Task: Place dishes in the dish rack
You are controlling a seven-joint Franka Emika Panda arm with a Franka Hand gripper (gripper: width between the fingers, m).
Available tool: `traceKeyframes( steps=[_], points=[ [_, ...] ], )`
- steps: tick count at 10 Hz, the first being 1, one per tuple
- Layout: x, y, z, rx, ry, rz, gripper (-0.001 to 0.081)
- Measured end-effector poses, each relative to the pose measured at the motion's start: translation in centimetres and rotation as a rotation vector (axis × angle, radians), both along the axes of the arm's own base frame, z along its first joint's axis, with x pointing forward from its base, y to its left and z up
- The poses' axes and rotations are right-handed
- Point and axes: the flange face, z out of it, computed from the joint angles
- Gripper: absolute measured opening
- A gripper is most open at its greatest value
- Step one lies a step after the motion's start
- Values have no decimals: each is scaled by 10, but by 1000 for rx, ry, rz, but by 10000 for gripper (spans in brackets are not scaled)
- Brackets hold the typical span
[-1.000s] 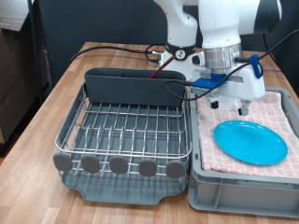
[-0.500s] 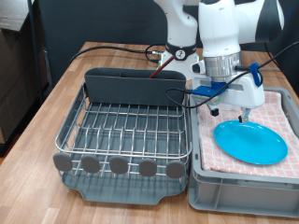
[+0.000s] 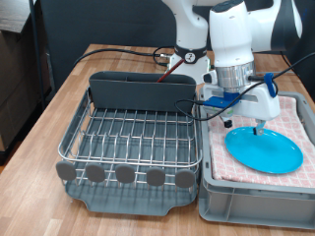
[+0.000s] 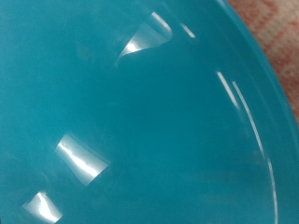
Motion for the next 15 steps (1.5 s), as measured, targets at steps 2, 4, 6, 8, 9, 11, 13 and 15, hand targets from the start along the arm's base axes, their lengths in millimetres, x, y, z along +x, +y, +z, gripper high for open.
traceKeyframes(
  steps=[2, 4, 6, 8, 9, 11, 13, 15],
  points=[
    [0, 1, -5, -3, -4, 2, 803],
    [0, 2, -7, -1, -17, 0, 803],
    [-1, 4, -9, -4, -24, 3, 603],
    [-1, 4, -10, -4, -24, 6, 439],
    [-1, 3, -10, -4, -26, 9, 257],
    [2, 2, -12, -3, -29, 16, 101],
    [6, 2, -13, -1, -32, 22, 27],
    [7, 2, -12, -2, -35, 23, 27]
  ],
)
